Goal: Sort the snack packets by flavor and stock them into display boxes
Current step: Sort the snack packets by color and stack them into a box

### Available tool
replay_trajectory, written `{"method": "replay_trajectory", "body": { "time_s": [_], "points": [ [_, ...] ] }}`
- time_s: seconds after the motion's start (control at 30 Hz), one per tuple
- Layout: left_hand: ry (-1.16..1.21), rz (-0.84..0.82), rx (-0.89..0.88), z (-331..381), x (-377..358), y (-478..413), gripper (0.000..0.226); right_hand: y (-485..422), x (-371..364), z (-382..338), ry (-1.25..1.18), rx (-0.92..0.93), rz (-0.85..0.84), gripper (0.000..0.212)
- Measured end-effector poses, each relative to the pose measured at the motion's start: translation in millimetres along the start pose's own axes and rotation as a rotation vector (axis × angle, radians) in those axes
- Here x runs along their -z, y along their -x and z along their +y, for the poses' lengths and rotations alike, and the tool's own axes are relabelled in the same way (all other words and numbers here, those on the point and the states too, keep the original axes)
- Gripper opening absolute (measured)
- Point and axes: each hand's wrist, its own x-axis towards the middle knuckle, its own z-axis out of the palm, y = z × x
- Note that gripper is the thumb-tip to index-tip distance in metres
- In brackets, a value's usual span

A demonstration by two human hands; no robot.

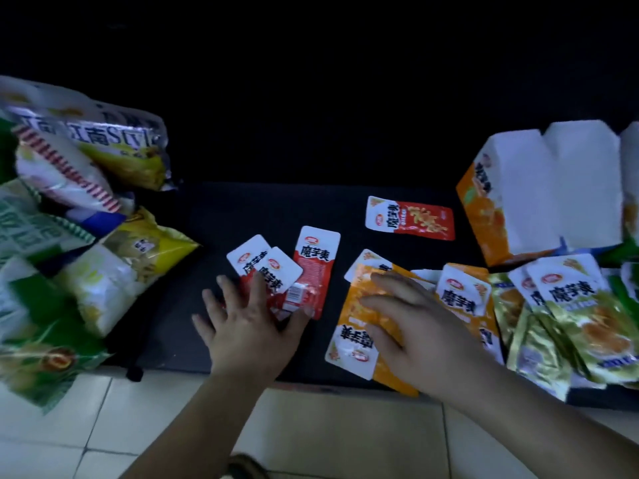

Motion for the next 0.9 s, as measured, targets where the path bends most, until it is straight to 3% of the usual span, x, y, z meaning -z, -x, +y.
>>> {"method": "replay_trajectory", "body": {
  "time_s": [0.1,0.27,0.37,0.6,0.7,0.8,0.9],
  "points": [
    [-0.008,0.029,-0.027,-9,-7,-5,0.105,-37,6,-3,0.06,-0.034,-0.065,0.045],
    [-0.037,0.18,-0.162,-17,-3,-15,0.079,-117,26,17,0.361,-0.395,-0.239,0.066],
    [-0.009,0.214,-0.222,-13,-5,-20,0.074,-130,16,13,0.338,-0.468,-0.363,0.064],
    [-0.071,0.213,-0.217,-19,-10,-25,0.073,-153,7,-32,0.074,-0.234,-0.482,0.07],
    [-0.032,0.217,-0.145,-30,-2,-29,0.066,-162,-1,-45,-0.034,-0.168,-0.436,0.063],
    [0.041,0.272,-0.101,-44,4,-29,0.059,-165,-9,-53,0.12,-0.171,-0.396,0.048],
    [0.195,0.289,-0.047,-54,3,-27,0.053,-159,-18,-64,0.314,-0.234,-0.436,0.057]
  ]
}}
